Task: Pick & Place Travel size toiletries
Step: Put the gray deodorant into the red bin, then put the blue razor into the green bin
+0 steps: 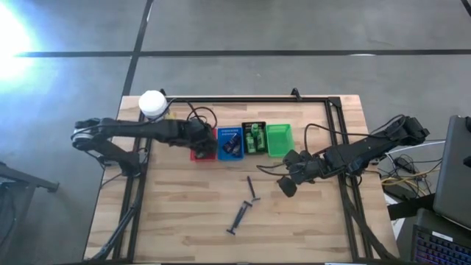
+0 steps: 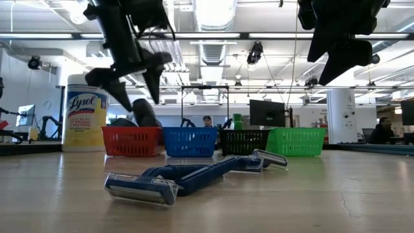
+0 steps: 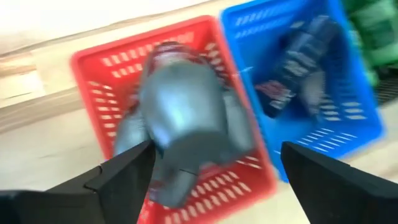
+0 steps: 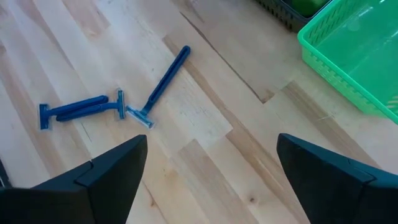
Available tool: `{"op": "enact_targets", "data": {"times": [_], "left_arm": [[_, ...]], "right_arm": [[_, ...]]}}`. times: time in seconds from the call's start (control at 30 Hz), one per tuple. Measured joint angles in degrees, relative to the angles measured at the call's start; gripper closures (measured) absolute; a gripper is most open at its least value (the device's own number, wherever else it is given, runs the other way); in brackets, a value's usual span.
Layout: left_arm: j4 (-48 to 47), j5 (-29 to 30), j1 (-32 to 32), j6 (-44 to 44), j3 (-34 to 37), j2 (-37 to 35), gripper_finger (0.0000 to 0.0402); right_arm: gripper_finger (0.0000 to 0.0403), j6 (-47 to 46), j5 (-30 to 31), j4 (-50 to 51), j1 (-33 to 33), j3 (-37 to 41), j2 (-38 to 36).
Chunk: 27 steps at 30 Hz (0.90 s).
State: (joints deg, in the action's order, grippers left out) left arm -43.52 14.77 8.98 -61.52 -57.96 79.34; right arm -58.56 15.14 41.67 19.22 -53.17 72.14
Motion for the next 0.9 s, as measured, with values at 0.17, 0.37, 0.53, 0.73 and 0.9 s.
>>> {"op": "enact_targets", "data": {"times": [0.17,0.37,0.53,0.73,0.9], "left_arm": [[0.63,-0.48,-6.18,0.56,-5.67,0.08,0.0052],[1.45,-0.70,-18.76,5.72,-11.35,5.30,0.0053],[1.34,-0.78,-27.59,11.08,-9.68,6.04,0.0067],[0.97,5.32,-38.35,9.03,-3.88,0.50,0.0101],[1.00,9.20,-42.37,4.92,1.36,-5.13,0.0117]], "right_arm": [[0.0045,0.03,-1.75,0.02,0.02,0.00,0.00],[0.0050,-1.08,-7.03,-1.20,0.01,0.21,2.77],[0.0052,-4.21,-8.35,-9.44,-0.13,-0.14,10.99],[0.0070,-10.32,-7.61,-10.35,-0.15,-7.55,22.20],[0.0078,-13.41,-5.82,-5.61,-1.01,-17.59,31.98]]}}
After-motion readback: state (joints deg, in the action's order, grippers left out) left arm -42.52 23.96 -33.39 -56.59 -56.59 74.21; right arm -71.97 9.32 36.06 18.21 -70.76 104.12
